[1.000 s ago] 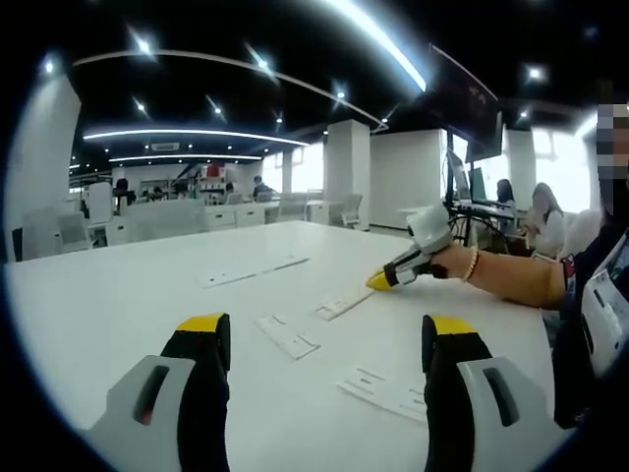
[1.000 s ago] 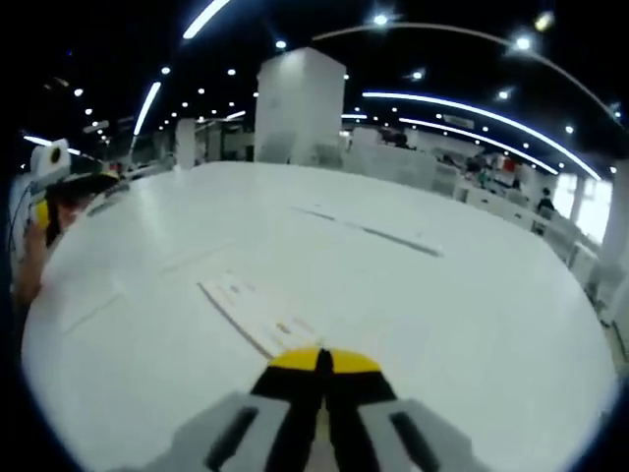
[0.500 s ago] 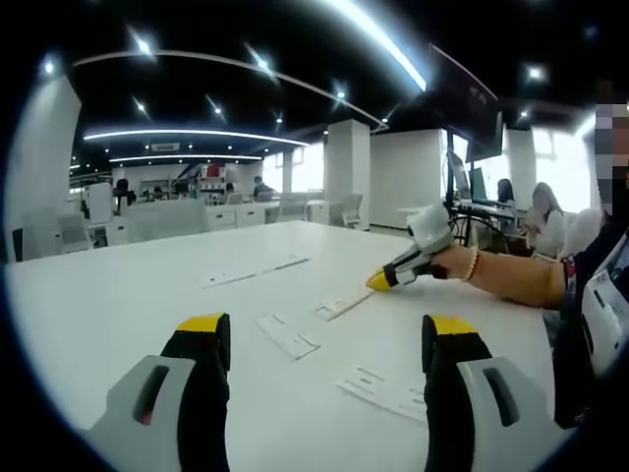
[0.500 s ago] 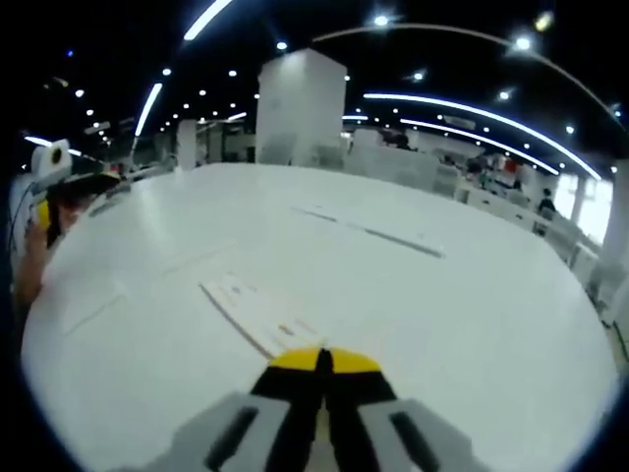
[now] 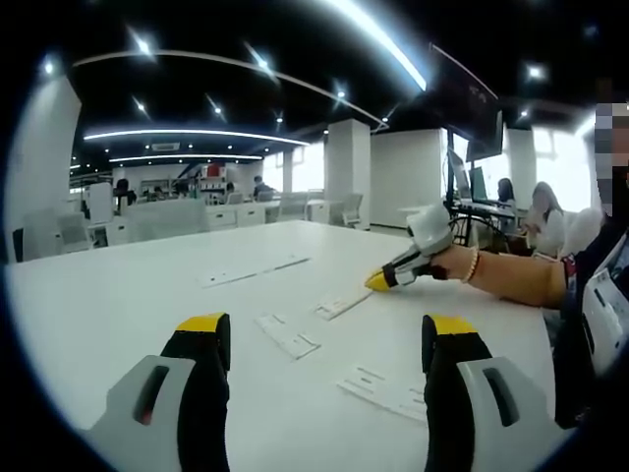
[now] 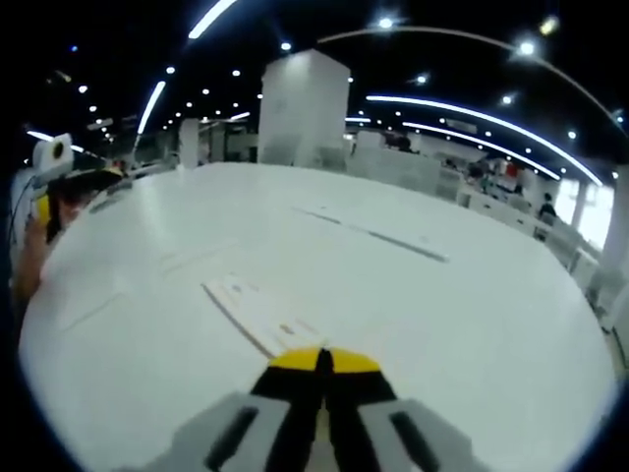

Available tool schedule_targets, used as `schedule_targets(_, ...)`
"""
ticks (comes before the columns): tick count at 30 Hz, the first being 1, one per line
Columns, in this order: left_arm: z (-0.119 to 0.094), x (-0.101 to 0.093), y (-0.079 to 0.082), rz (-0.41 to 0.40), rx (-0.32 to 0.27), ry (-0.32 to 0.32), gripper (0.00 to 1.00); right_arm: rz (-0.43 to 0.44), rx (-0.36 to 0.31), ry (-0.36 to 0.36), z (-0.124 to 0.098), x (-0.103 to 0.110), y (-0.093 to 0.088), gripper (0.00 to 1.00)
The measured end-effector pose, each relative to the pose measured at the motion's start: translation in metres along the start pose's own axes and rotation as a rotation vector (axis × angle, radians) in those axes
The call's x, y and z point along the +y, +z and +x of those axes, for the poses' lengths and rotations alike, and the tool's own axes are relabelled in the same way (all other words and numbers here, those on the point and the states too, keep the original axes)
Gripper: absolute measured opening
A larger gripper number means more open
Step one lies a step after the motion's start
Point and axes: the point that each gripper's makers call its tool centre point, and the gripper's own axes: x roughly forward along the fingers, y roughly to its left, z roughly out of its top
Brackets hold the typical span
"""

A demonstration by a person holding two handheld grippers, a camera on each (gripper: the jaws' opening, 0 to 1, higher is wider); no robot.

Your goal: Locate the socket holder cover, grip the socket holder cover, clip it into the socket holder slot.

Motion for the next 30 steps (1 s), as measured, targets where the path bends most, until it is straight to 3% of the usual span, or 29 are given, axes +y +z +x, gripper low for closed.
schedule_targets(30, 0.000, 0.000, 0.000, 0.005, 0.000, 0.002, 0.79, -0.023, -0.015, 0.007, 0.003, 0.013, 0.002, 0.04)
